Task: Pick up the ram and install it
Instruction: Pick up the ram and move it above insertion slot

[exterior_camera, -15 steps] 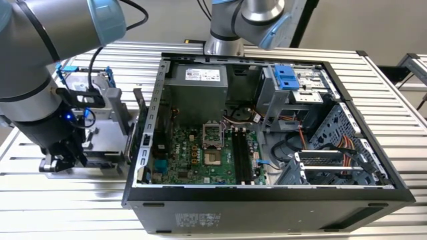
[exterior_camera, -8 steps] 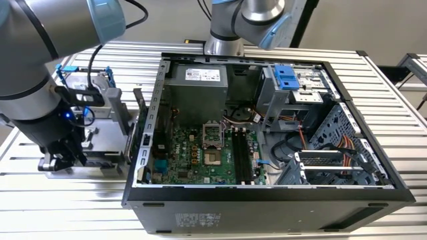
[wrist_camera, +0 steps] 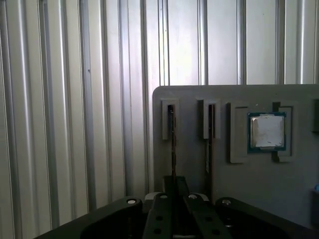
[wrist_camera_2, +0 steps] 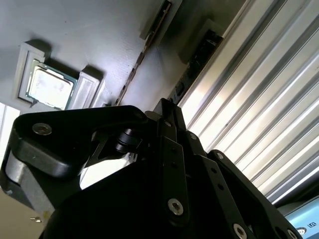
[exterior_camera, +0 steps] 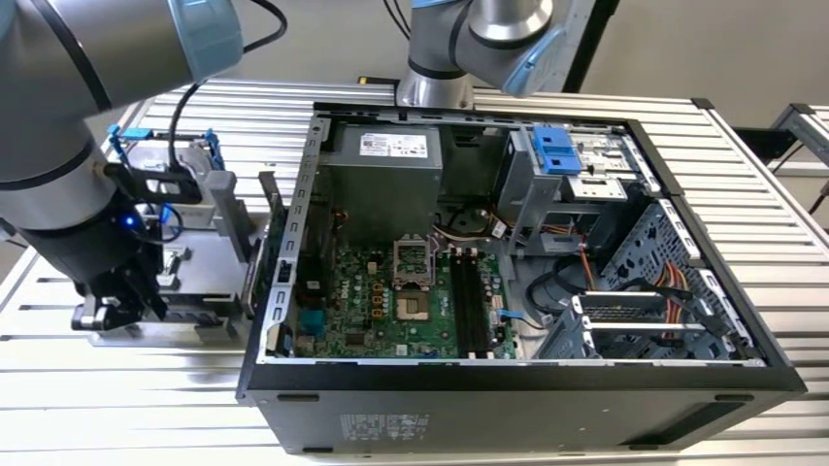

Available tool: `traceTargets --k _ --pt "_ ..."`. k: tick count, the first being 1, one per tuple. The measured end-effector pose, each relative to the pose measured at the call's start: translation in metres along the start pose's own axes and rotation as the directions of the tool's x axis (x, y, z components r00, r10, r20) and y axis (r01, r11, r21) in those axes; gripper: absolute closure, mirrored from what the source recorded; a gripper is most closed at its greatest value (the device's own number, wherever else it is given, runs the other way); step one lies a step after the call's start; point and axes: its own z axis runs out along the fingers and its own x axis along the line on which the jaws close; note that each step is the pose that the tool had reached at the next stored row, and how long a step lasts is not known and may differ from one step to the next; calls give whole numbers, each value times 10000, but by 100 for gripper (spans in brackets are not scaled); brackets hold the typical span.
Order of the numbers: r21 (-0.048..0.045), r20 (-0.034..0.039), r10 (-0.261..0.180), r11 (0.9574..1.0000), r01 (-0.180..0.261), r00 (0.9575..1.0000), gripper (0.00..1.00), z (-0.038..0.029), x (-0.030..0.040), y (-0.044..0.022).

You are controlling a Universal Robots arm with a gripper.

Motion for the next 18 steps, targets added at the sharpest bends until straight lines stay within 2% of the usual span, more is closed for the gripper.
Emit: traceTargets --k 18 --pt "1 0 0 10000 0 10000 100 -115 -1 1"
